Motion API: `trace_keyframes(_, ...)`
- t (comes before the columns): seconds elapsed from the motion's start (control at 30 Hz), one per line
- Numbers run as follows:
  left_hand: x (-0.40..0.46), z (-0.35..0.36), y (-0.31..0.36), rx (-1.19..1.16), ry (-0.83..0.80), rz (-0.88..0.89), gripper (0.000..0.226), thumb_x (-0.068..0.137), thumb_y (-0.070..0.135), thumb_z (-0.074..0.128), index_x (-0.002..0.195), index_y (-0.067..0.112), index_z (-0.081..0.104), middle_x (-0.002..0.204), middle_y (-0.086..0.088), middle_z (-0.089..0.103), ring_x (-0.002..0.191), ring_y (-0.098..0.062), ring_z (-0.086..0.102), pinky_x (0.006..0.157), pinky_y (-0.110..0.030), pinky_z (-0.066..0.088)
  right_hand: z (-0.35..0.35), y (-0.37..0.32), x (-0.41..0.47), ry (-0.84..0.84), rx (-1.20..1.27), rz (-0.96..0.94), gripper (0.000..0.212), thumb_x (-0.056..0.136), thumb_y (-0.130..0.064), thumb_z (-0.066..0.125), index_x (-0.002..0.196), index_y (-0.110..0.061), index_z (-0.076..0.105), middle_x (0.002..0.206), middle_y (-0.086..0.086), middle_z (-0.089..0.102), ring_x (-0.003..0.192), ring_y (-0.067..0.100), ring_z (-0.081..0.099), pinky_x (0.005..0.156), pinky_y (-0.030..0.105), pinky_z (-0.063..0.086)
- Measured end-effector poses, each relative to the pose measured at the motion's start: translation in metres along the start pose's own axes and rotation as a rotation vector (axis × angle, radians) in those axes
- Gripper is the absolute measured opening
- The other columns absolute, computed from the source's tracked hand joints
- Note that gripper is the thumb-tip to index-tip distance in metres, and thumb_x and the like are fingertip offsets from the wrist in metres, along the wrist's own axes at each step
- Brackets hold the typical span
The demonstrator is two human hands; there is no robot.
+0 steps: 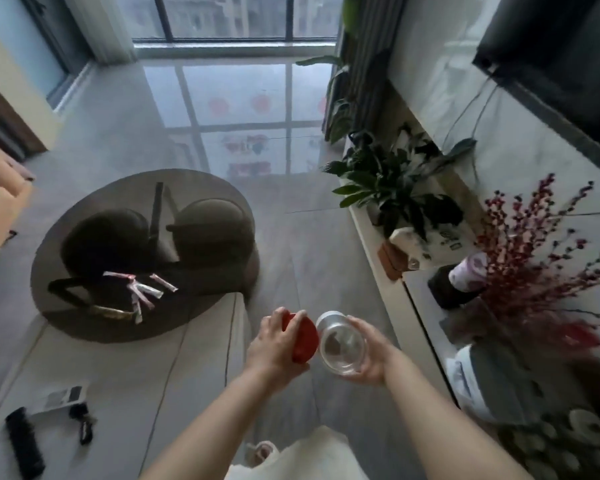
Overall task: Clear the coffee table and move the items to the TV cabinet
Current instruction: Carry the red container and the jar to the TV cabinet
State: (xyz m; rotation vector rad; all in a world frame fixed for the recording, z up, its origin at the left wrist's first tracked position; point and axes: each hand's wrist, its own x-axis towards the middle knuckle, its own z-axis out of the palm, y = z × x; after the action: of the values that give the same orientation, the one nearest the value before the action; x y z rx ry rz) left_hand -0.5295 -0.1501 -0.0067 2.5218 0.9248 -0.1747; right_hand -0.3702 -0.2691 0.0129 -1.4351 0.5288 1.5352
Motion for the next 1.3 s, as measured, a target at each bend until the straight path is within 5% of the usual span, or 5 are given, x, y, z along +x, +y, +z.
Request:
trace_keyframes(0.27, -0.027, 0.052, 0.138, 0.079, -0.068, 0.27, 0.095, 0.064, 0.055, 0.069, 0.14, 0.043, 0.015, 0.141, 0.007, 0.02, 0.128, -0.021, 0.028, 0.089, -0.039, 0.05, -0.157, 0.05, -0.066, 0.027, 0.118, -0.084, 0.055, 0.064, -0.046, 0.073, 0.104, -0.009, 0.063, 0.078, 0.013, 0.072, 0.066, 0.027, 0.071, 0.06, 0.035, 0.057)
trace_keyframes(0.5, -0.063, 0.115, 0.272, 0.124, -0.142, 0.477, 0.094, 0.067, 0.062, 0.067, 0.144, 0.038, 0.018, 0.142, 0.001, 0.026, 0.127, -0.023, 0.032, 0.089, -0.039, 0.051, -0.309, 0.122, -0.117, 0.174, 0.378, -0.191, 0.057, 0.077, -0.054, 0.063, 0.116, -0.013, 0.061, 0.124, 0.016, 0.06, 0.104, 0.033, 0.061, 0.077, 0.041, 0.053)
trace_keyframes(0.77, -0.1, 0.188, 0.375, 0.186, -0.306, 0.695, 0.095, 0.066, 0.067, 0.062, 0.145, 0.038, 0.017, 0.143, 0.0, 0.027, 0.13, -0.025, 0.032, 0.093, -0.041, 0.05, -0.427, 0.213, -0.139, 0.281, 0.62, -0.122, 0.054, 0.08, -0.059, 0.054, 0.102, -0.011, 0.066, 0.094, 0.015, 0.07, 0.082, 0.027, 0.064, 0.073, 0.032, 0.049)
trace_keyframes(1.07, -0.108, 0.287, 0.453, 0.297, -0.485, 0.962, 0.096, 0.066, 0.063, 0.068, 0.143, 0.037, 0.017, 0.142, 0.002, 0.023, 0.131, -0.025, 0.032, 0.092, -0.041, 0.051, -0.505, 0.291, -0.107, 0.643, 0.569, -0.084, 0.082, 0.046, -0.058, 0.074, 0.116, -0.018, 0.061, 0.118, 0.012, 0.06, 0.106, 0.033, 0.058, 0.091, 0.045, 0.051)
trace_keyframes(1.3, -0.104, 0.372, 0.482, 0.284, -0.555, 1.005, 0.104, 0.066, 0.054, 0.074, 0.145, 0.029, 0.012, 0.14, 0.002, 0.026, 0.128, -0.023, 0.033, 0.094, -0.04, 0.048, -0.553, 0.308, -0.063, 1.027, 0.274, -0.215, 0.088, 0.051, -0.058, 0.079, 0.121, -0.012, 0.051, 0.117, 0.009, 0.06, 0.1, 0.021, 0.058, 0.077, 0.027, 0.044)
